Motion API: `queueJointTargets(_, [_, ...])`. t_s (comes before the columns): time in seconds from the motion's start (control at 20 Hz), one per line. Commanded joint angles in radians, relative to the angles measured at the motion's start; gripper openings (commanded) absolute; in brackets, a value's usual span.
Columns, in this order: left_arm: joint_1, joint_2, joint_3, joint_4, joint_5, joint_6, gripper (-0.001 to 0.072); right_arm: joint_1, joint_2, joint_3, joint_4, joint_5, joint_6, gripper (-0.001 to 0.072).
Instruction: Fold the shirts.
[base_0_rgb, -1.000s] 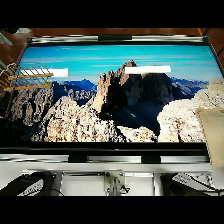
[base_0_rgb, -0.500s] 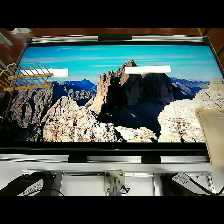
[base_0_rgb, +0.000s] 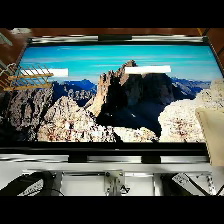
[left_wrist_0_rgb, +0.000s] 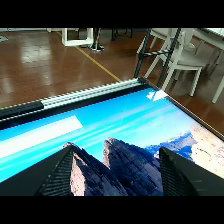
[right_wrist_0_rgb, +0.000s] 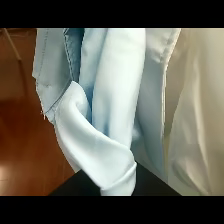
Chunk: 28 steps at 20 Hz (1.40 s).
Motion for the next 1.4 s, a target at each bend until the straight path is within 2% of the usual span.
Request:
queueJointTargets(0.0, [0.001, 0.001, 0.000, 0.000, 0.000, 0.000, 0.0610, 0.000, 0.001, 0.000, -0.010, -0.012, 0.008, 0.0380])
queueJointTargets(0.05, [0.001, 0.000, 0.000, 0.000, 0.000, 0.000, 0.0610, 0.000, 0.001, 0.000, 0.002, -0.041, 0.007, 0.0582])
queueJointTargets(0.15, [0.001, 0.000, 0.000, 0.000, 0.000, 0.000, 0.0610, 0.000, 0.011, 0.000, 0.042, -0.065, 0.003, 0.0591])
queueJointTargets(0.25, [0.001, 0.000, 0.000, 0.000, 0.000, -0.001, 0.0610, 0.000, 0.034, 0.000, 0.113, -0.017, -0.038, 0.0591])
queueJointTargets(0.4, [0.001, -0.002, 0.000, 0.000, 0.000, -0.001, 0.0610, 0.000, 0.067, 0.000, 0.200, 0.148, -0.097, 0.0590])
queueJointTargets(0.5, [0.000, -0.007, 0.000, 0.000, 0.000, -0.001, 0.0610, 0.000, 0.074, 0.000, 0.290, 0.307, -0.146, 0.0590])
queueJointTargets(0.65, [0.000, -0.025, 0.000, 0.000, -0.002, -0.001, 0.0610, 0.004, 0.074, -0.024, 0.443, 0.510, -0.174, 0.0590])
queueJointTargets(0.75, [0.000, -0.041, -0.001, 0.000, -0.015, -0.001, 0.0610, 0.024, 0.074, -0.062, 0.482, 0.632, -0.197, 0.0590])
queueJointTargets(0.85, [0.000, -0.054, -0.001, 0.000, -0.046, -0.001, 0.0610, 0.062, 0.074, -0.124, 0.498, 0.687, -0.243, 0.0590])
queueJointTargets(0.95, [0.000, -0.068, -0.001, 0.000, -0.072, -0.001, 0.0610, 0.115, 0.074, -0.219, 0.586, 0.729, -0.284, 0.0591])
queueJointTargets(1.1, [0.001, -0.095, -0.001, 0.002, -0.072, -0.001, 0.0610, 0.269, 0.095, -0.389, 0.671, 0.713, -0.237, 0.0590])
queueJointTargets(1.2, [0.000, -0.121, -0.001, 0.008, -0.079, -0.001, 0.0610, 0.447, 0.098, -0.498, 0.678, 0.660, -0.208, 0.0590])
queueJointTargets(1.3, [0.000, -0.162, -0.001, 0.029, -0.116, -0.005, 0.0608, 0.676, 0.084, -0.599, 0.710, 0.504, -0.151, 0.0589])
queueJointTargets(1.35, [-0.003, -0.187, -0.001, 0.084, -0.143, -0.041, 0.0608, 0.799, 0.061, -0.626, 0.754, 0.388, -0.138, 0.0589])
